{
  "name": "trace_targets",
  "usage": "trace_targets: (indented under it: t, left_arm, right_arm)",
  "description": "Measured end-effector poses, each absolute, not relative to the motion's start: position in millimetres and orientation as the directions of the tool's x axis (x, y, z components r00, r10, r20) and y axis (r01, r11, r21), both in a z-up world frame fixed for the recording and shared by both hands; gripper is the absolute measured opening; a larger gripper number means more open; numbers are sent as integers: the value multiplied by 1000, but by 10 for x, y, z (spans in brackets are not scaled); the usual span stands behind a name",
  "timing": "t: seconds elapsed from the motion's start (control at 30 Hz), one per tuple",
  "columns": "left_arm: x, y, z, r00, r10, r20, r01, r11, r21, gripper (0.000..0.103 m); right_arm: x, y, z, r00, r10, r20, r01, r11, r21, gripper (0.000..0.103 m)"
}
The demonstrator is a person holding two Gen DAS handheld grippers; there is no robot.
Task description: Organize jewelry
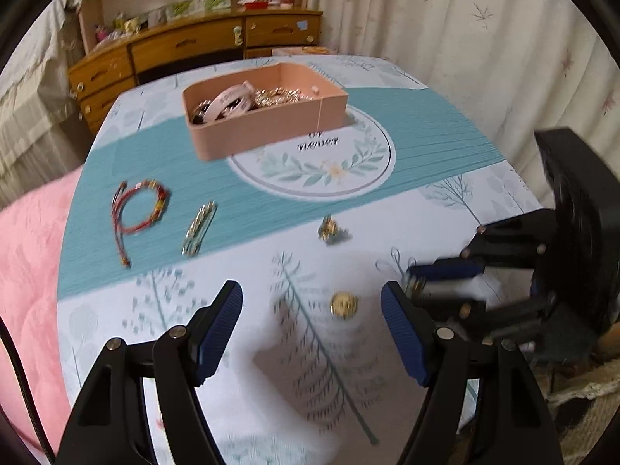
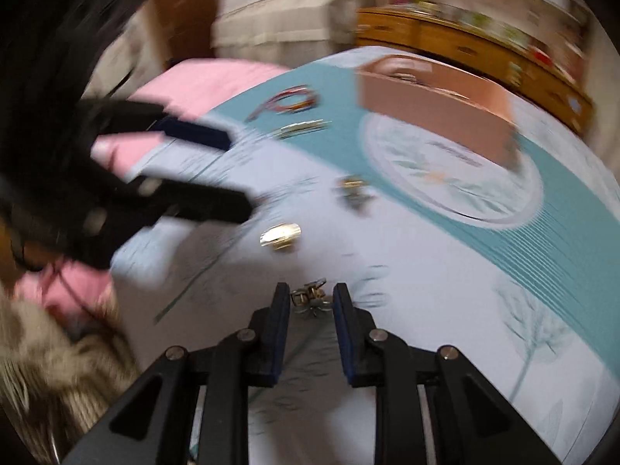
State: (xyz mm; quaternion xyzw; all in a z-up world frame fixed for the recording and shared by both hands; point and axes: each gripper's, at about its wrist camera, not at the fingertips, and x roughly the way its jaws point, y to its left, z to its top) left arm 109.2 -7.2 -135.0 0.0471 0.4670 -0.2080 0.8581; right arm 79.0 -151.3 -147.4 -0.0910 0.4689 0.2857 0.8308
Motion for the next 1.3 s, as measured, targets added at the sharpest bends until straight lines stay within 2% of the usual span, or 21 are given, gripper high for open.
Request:
trace_targets:
  t: [0.2, 0.33, 0.5, 0.67, 0.77, 1.13, 1.3]
  left_arm:
    - [1363, -226, -1420, 448, -319, -835, 304, 933, -193, 72]
    - [1507, -336, -1401, 448, -307, -839, 223, 948, -228, 71]
    - [1702, -423, -1490, 378, -282, -882, 111, 960, -259, 37]
    - [1795, -441, -1624, 306, -287, -908, 28, 956, -292, 36]
    - [1817, -462, -1680, 270, -283, -920, 1, 956, -294, 20]
    - [1817, -372, -1448, 280, -300, -912, -11, 949, -315, 19]
    - [1799, -322, -1033, 330, -261, -907, 49, 964, -260, 19]
  right_arm:
    - [984, -1898, -1427, 514, 298, -804, -303, 940, 154, 23]
    - [1073, -2063, -1456, 513, 324, -795, -200, 946, 257, 23]
    - [1119, -2103, -1514, 499, 364, -787, -180, 931, 316, 23]
    - [1091, -2133, -1501, 501, 396, -770, -186, 917, 352, 23]
    - [1085, -2161, -1487, 502, 412, -760, -189, 910, 369, 23]
    - [1080, -2247, -1238, 517, 457, -724, -196, 886, 420, 23]
    - [1121, -2183, -835, 537, 479, -694, -235, 875, 422, 23]
